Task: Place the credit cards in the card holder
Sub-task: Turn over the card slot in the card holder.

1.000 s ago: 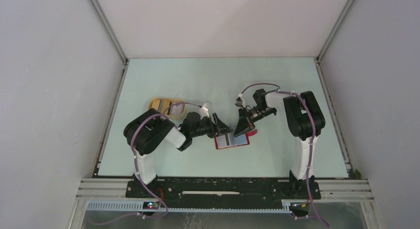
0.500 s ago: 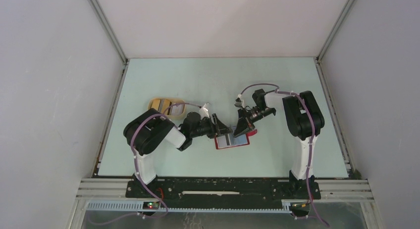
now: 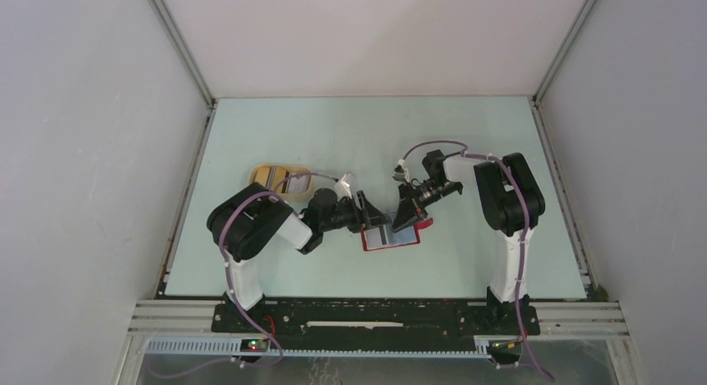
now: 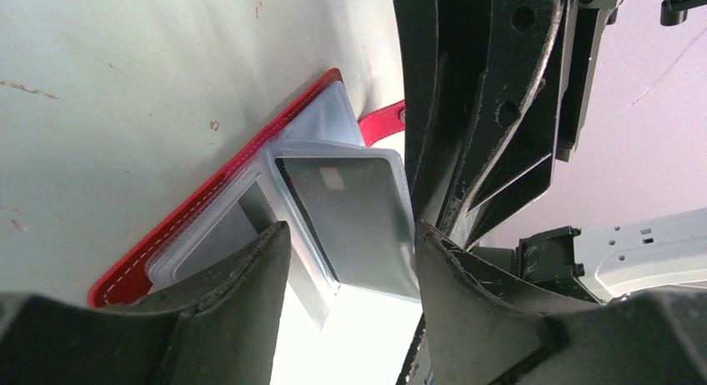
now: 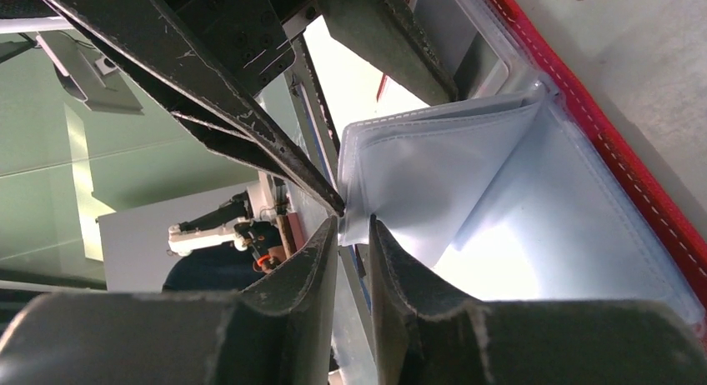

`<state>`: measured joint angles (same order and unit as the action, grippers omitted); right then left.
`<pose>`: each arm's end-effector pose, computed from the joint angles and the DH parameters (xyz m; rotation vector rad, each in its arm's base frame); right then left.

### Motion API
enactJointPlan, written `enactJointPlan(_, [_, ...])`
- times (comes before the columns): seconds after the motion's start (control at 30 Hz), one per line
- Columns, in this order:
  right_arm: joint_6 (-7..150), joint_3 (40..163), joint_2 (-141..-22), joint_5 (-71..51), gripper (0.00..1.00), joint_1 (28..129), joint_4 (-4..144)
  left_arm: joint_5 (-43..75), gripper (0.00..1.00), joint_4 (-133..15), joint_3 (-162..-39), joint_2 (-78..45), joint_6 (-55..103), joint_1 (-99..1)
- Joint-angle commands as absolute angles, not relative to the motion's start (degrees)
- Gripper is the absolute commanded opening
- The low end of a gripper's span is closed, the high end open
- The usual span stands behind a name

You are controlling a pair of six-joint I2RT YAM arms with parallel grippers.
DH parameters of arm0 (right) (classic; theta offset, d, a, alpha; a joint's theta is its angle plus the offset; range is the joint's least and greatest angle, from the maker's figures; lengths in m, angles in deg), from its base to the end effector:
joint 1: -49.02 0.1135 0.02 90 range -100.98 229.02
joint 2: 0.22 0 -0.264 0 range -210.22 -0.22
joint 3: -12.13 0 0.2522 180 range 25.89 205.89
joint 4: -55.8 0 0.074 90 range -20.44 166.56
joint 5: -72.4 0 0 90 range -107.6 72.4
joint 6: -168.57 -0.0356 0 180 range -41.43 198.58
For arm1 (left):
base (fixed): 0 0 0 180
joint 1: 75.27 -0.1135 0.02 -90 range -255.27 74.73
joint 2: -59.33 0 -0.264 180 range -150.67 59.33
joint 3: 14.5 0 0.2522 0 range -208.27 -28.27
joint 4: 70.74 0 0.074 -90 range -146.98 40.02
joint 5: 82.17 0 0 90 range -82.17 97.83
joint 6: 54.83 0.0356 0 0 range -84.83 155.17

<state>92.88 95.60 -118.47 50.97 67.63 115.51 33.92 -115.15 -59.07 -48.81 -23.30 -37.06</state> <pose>0.3167 0.1416 0.1155 0.6466 -2.4252 -1.7057 0.2375 -0.2069 0.1038 -0.0297 2.2043 -1.4907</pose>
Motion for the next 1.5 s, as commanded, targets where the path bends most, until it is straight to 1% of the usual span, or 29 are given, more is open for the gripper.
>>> enactJointPlan(0.0, [94.36, 97.34, -119.07, 51.14, 0.29, 68.87, 116.46, 32.81, 0.62, -116.86, -57.81, -45.92, -21.95, -37.30])
enactJointPlan(0.2, [94.61, 97.54, -119.27, 51.89, 0.30, 69.07, 116.83, 32.82, 0.62, -118.41, -57.35, -45.69, -22.56, -37.31])
enactJointPlan(0.3, [94.63, 97.52, -119.33, 51.96, 0.30, 68.90, 116.82, 32.79, 0.60, -118.41, -57.64, -46.48, -22.72, -37.31])
enactJointPlan(0.37, [94.61, 97.52, -119.38, 52.28, 0.30, 68.73, 116.88, 32.80, 0.57, -118.41, -57.77, -47.12, -22.94, -37.37])
enactJointPlan(0.53, [94.46, 97.52, -119.22, 51.74, 0.31, 68.28, 116.78, 32.97, 0.45, -118.41, -57.90, -48.17, -23.27, -37.32])
enactJointPlan(0.6, [93.88, 97.52, -119.33, 50.42, 0.30, 68.27, 116.38, 33.05, 0.43, -118.41, -57.91, -48.19, -23.27, -37.37])
enactJointPlan(0.93, [93.86, 97.52, -116.87, 46.50, 0.31, 69.80, 115.00, 33.32, 0.39, -118.60, -57.56, -47.41, -23.36, -37.45])
enactJointPlan(1.23, [97.67, 96.86, -110.37, 46.58, 0.32, 71.93, 114.56, 33.58, 0.36, -118.83, -57.73, -47.47, -23.39, -37.40])
enactJointPlan(1.47, [94.40, 96.82, -111.87, 47.61, 0.25, 73.37, 112.68, 33.58, 0.34, -119.02, -57.62, -47.31, -23.53, -37.42])
